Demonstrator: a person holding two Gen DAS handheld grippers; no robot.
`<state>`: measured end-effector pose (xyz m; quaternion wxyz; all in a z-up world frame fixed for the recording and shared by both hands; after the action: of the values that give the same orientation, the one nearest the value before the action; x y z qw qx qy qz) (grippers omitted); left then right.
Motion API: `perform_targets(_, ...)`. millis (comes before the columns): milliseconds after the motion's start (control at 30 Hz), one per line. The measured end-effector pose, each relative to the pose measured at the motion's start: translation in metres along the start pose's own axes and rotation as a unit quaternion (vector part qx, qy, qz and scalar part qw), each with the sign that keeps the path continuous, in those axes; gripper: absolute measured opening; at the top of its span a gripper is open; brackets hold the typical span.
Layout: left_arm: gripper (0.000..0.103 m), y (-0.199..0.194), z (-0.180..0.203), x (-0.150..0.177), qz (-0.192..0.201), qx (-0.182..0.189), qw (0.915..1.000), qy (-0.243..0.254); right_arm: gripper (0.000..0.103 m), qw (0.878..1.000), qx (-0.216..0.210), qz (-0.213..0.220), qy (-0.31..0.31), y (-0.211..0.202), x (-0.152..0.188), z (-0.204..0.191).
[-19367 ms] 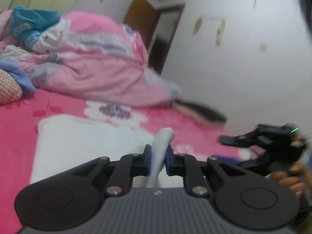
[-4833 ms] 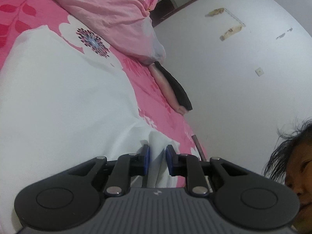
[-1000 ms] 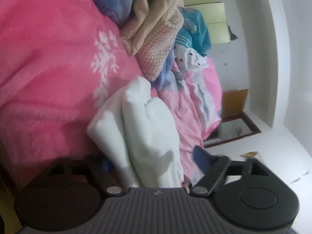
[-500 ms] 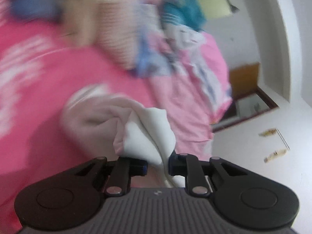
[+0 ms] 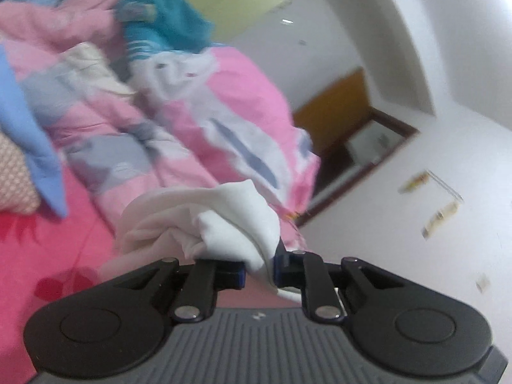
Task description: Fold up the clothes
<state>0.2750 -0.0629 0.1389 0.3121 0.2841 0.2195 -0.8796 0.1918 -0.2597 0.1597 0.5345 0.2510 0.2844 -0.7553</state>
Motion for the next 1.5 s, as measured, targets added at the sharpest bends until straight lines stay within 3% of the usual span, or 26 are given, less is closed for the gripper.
perform_targets(100,0.015,-0.018,0.003,0.040,-0.025,0.018,0.9994,0.016,0.013,0.996,0.012,0.020,-0.083,-0.037,0.027,-0.013)
perform_targets(200,0.015,-0.051,-0.018,0.099,-0.058,0.020,0.9980,0.016,0.013,0.985,0.004,0.037,-0.170,-0.090,0.074,-0.060)
perform_targets(300,0.015,-0.087,-0.072,0.177,-0.104,-0.014,0.9944,-0.012,0.013,0.974,-0.058,0.030,-0.217,-0.151,0.128,-0.134)
perform_targets(400,0.014,-0.114,-0.133,0.255,-0.156,-0.064,0.9843,-0.050,0.012,0.955,-0.133,0.004,-0.266,-0.200,0.189,-0.217)
perform_targets(433,0.014,-0.120,-0.149,0.277,-0.169,-0.076,0.9808,-0.062,0.012,0.951,-0.138,-0.002,-0.277,-0.209,0.202,-0.234)
perform_targets(533,0.013,-0.134,-0.159,0.291,-0.158,-0.065,0.9822,-0.079,0.012,0.954,-0.135,-0.018,-0.267,-0.220,0.214,-0.251)
perform_targets(633,0.013,-0.142,-0.157,0.289,-0.142,-0.053,0.9850,-0.082,0.013,0.964,-0.134,-0.034,-0.226,-0.223,0.201,-0.242)
perform_targets(733,0.016,-0.147,-0.165,0.297,-0.162,-0.050,0.9821,-0.082,0.017,0.968,-0.156,-0.060,-0.189,-0.225,0.203,-0.242)
perform_targets(800,0.026,-0.155,-0.170,0.300,-0.174,-0.048,0.9802,-0.081,0.019,0.970,-0.189,-0.095,-0.117,-0.233,0.204,-0.230)
perform_targets(867,0.033,-0.172,-0.175,0.297,-0.171,-0.047,0.9815,-0.073,0.021,0.965,-0.229,-0.130,-0.004,-0.246,0.200,-0.209)
perform_targets(933,0.039,-0.192,-0.180,0.291,-0.158,-0.046,0.9843,-0.064,0.022,0.945,-0.260,-0.150,0.127,-0.257,0.190,-0.180)
perform_targets(1033,0.049,-0.213,-0.185,0.273,-0.127,-0.046,0.9895,-0.052,0.028,0.909,-0.258,-0.143,0.294,-0.264,0.175,-0.133)
perform_targets(1100,0.057,-0.217,-0.183,0.260,-0.104,-0.040,0.9930,-0.040,0.030,0.879,-0.256,-0.127,0.382,-0.251,0.170,-0.114)
perform_targets(1167,0.060,-0.214,-0.178,0.250,-0.092,-0.046,0.9945,-0.020,0.030,0.851,-0.259,-0.124,0.440,-0.226,0.174,-0.114)
perform_targets(1300,0.060,-0.200,-0.164,0.246,-0.091,-0.062,0.9932,0.037,0.030,0.806,-0.268,-0.158,0.503,-0.183,0.192,-0.153)
perform_targets(1367,0.060,-0.195,-0.153,0.246,-0.093,-0.067,0.9899,0.084,0.030,0.797,-0.272,-0.171,0.511,-0.164,0.194,-0.167)
perform_targets(1500,0.061,-0.181,-0.122,0.247,-0.092,-0.044,0.9766,0.189,0.030,0.809,-0.282,-0.156,0.491,-0.140,0.167,-0.172)
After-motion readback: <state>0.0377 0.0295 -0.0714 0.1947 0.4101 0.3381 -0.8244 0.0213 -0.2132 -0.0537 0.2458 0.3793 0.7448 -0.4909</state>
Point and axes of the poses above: each gripper's, at about its wrist camera, not at the fingertips, and y roughly the way its jaws point, z to its right, x to its underside, the point moved 10 cm from there along y, roughly the way its jaws point
